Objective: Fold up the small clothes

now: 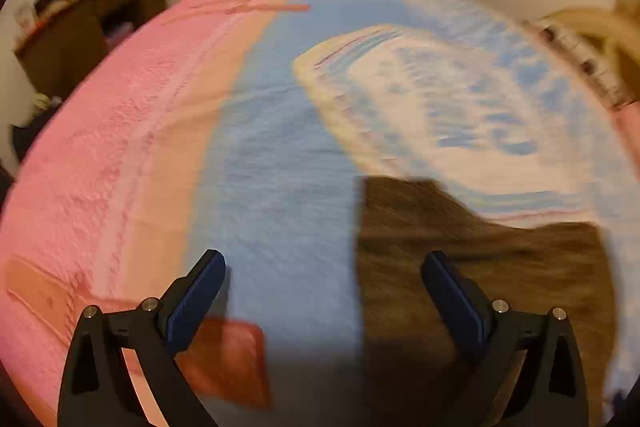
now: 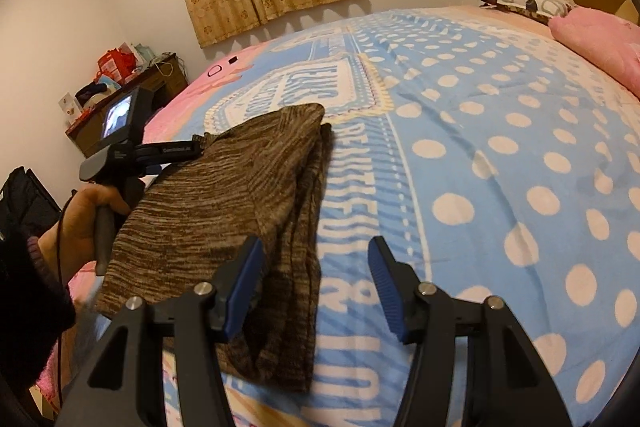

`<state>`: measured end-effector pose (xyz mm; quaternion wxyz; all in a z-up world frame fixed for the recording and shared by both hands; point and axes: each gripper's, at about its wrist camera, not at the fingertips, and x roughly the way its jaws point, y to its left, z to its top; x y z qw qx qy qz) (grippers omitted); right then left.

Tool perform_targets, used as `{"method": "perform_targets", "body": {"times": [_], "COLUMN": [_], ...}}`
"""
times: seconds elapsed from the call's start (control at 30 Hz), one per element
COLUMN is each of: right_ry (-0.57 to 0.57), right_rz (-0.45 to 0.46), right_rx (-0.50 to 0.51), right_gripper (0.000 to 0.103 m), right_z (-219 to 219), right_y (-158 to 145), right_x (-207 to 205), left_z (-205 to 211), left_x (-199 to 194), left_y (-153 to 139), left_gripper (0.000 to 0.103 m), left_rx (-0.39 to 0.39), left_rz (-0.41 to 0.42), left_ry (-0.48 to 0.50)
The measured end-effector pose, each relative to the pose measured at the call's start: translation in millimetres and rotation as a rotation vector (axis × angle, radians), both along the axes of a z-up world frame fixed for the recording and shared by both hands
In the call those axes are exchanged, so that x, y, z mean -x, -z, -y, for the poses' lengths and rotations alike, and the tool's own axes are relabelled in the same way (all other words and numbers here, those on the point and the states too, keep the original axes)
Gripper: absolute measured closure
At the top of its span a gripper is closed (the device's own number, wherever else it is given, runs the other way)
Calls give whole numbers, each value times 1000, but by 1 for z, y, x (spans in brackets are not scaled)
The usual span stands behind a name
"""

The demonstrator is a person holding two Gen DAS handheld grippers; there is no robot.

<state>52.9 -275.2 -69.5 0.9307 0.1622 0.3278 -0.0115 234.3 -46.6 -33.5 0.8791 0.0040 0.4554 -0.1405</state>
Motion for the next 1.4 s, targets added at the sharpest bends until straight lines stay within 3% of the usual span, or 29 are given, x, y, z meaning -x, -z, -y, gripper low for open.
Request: {"method": "perform_targets", "body": {"times": [0.17,0.27,0.37,0.47,0.57,0.73,1.0,1.3,1.33,1.4], "right_ry": [-1,-10,-38,-66,-75,-100,-106,-148,-150,-152], "right_rz": [-4,-14,-16,-34,-36,-33,-33,-60,-61,-60], "right_rx": [-33,-61,-70,-82,-133,-148,-157,-93,-96,-93], "right_gripper": [45,45,45,45,36,34,32,30,32,38], "right_z": [1,3,1,1,5,4,4,-8,-8,-8], "right_y": [7,9,8,7,12,23,23,22,22,22], "right_x": [3,0,-4,-19,-34,-38,-37,-47,-49,-50], "left_z": [-7,5,1,9,20,19,10,1,3,6], "left_x": [57,68,73,76,79,84,89,95,96,101], "left_y": [-23,-10,11,7,8,13,12,13,13,13], "left_gripper": [3,3,3,3,3,3,3,3,4,20], "left_rx": [160,165,199,164,90,89,115,204,194,157], "left_rz": [36,-31,-102,-77,-69,-33,-45,-41,-35,-6], "left_ry": [96,121,86,88,113,102,108,64,67,72]}}
